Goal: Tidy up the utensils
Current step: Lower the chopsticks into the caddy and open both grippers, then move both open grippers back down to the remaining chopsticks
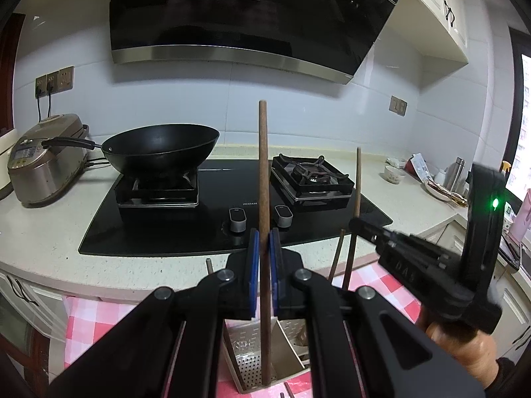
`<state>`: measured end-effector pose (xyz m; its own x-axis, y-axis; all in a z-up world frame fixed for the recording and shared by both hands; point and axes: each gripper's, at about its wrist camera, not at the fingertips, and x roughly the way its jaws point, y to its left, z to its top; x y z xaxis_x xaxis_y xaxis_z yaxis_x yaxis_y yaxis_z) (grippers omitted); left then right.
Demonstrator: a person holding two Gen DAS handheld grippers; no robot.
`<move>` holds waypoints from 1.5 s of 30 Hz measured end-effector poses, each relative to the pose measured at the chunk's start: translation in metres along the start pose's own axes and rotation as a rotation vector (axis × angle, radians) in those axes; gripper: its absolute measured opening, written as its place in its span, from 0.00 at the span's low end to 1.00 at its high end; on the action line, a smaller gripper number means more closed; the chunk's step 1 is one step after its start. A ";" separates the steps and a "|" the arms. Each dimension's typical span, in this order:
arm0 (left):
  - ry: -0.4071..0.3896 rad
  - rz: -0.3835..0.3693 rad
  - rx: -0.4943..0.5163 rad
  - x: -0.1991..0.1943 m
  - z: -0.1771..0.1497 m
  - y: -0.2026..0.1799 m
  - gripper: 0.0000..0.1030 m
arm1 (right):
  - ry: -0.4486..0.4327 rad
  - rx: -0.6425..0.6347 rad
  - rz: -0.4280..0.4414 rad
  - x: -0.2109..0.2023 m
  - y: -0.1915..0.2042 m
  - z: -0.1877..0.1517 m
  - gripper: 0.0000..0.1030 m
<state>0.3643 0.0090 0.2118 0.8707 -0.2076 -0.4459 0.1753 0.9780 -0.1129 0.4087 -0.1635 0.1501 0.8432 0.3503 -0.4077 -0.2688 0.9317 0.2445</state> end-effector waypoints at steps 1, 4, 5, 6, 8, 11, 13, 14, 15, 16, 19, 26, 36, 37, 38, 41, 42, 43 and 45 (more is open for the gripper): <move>-0.001 0.001 -0.001 0.001 0.001 0.001 0.06 | 0.005 0.002 -0.002 0.002 -0.001 -0.002 0.09; -0.008 0.003 -0.006 0.004 0.002 0.003 0.06 | 0.014 0.007 -0.002 0.005 -0.003 -0.009 0.09; -0.009 0.004 -0.008 0.005 0.002 0.004 0.06 | 0.020 0.010 -0.003 0.007 -0.004 -0.012 0.09; -0.005 0.009 -0.009 0.008 0.001 0.005 0.06 | 0.024 0.010 -0.004 0.008 -0.005 -0.014 0.09; -0.002 0.022 -0.005 0.013 -0.003 0.006 0.06 | 0.034 0.009 -0.004 0.012 -0.005 -0.019 0.09; 0.004 0.044 -0.007 0.024 -0.014 0.008 0.06 | 0.040 0.000 -0.002 0.015 -0.005 -0.026 0.09; 0.008 0.054 -0.011 0.030 -0.021 0.011 0.06 | 0.046 -0.007 -0.007 0.016 -0.004 -0.031 0.09; 0.012 0.057 -0.014 0.033 -0.026 0.011 0.06 | 0.054 -0.010 -0.005 0.018 -0.004 -0.034 0.09; 0.016 0.058 -0.016 0.035 -0.029 0.012 0.06 | 0.060 -0.013 -0.006 0.019 -0.003 -0.036 0.09; 0.020 0.059 -0.018 0.038 -0.032 0.012 0.06 | 0.067 -0.016 -0.007 0.020 -0.003 -0.039 0.09; 0.044 0.060 -0.014 0.049 -0.046 0.010 0.06 | 0.094 -0.022 -0.004 0.024 -0.002 -0.048 0.09; 0.142 0.057 -0.010 0.067 -0.072 0.006 0.06 | 0.144 -0.030 -0.007 0.028 -0.002 -0.061 0.11; 0.147 0.067 0.004 0.052 -0.077 0.002 0.24 | 0.081 -0.071 -0.055 -0.008 -0.001 -0.058 0.43; 0.143 0.070 0.006 0.049 -0.076 0.002 0.25 | 0.073 -0.075 -0.062 -0.013 -0.001 -0.058 0.43; 0.140 0.073 0.005 0.045 -0.075 0.001 0.26 | 0.065 -0.078 -0.068 -0.018 -0.001 -0.058 0.43; 0.123 0.084 0.006 0.031 -0.075 0.000 0.32 | 0.041 -0.100 -0.108 -0.037 -0.001 -0.063 0.46; 0.118 0.085 0.005 0.025 -0.076 -0.001 0.32 | 0.036 -0.105 -0.120 -0.042 -0.001 -0.066 0.46; 0.114 0.087 0.005 0.020 -0.076 -0.001 0.34 | 0.030 -0.107 -0.128 -0.047 -0.002 -0.068 0.47; 0.106 0.097 0.003 0.008 -0.080 -0.002 0.38 | 0.023 -0.110 -0.144 -0.058 -0.002 -0.074 0.48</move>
<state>0.3344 0.0039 0.1375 0.8303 -0.1132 -0.5458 0.0945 0.9936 -0.0623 0.3264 -0.1786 0.1081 0.8664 0.2131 -0.4517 -0.1963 0.9769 0.0845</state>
